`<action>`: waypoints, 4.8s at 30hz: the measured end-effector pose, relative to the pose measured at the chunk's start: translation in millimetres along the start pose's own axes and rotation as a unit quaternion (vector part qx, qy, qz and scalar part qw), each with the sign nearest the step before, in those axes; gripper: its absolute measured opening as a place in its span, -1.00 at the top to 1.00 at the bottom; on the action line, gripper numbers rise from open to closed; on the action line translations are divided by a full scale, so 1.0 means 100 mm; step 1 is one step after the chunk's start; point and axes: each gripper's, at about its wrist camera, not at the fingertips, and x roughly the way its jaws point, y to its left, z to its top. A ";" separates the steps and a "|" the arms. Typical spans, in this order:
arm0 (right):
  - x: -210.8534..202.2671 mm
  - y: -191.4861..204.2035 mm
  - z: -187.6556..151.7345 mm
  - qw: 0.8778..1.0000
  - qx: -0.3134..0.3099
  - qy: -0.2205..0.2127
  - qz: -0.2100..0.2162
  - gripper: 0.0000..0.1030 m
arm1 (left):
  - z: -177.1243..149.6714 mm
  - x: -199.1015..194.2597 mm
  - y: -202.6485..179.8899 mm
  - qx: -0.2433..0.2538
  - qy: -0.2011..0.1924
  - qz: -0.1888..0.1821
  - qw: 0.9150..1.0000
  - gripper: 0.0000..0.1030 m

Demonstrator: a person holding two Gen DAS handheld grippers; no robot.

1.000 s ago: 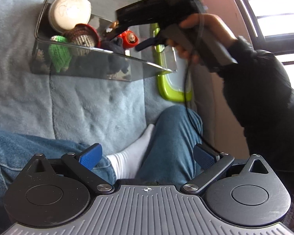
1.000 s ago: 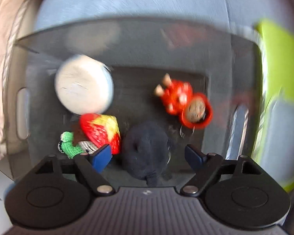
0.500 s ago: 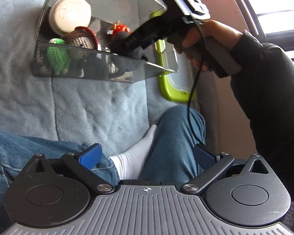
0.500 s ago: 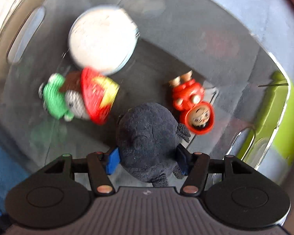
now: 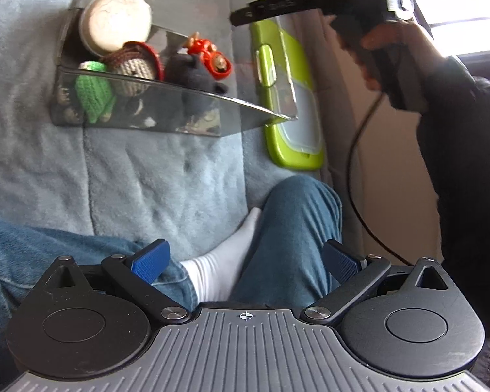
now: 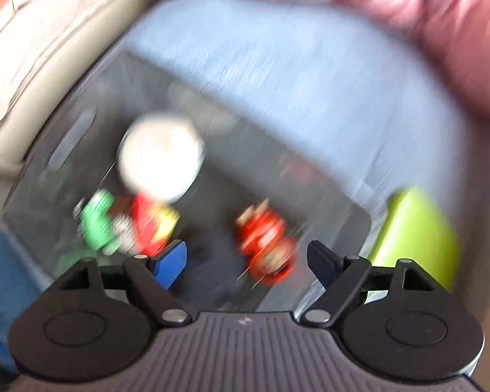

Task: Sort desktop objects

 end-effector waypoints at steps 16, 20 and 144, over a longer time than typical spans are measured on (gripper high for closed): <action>1.27 0.35 0.24 0.978 -0.132 0.113 -0.115 0.18 | 0.04 -0.06 0.27 -0.041 -0.003 0.015 0.999 -0.98; 1.16 0.44 0.28 0.977 -0.168 0.070 -0.115 0.98 | 0.07 0.01 0.26 -0.039 0.008 0.013 0.999 -0.98; 1.03 -1.66 -3.22 0.375 0.759 -0.494 0.198 -0.39 | 1.88 2.18 -1.14 0.019 0.044 -0.004 0.999 -0.99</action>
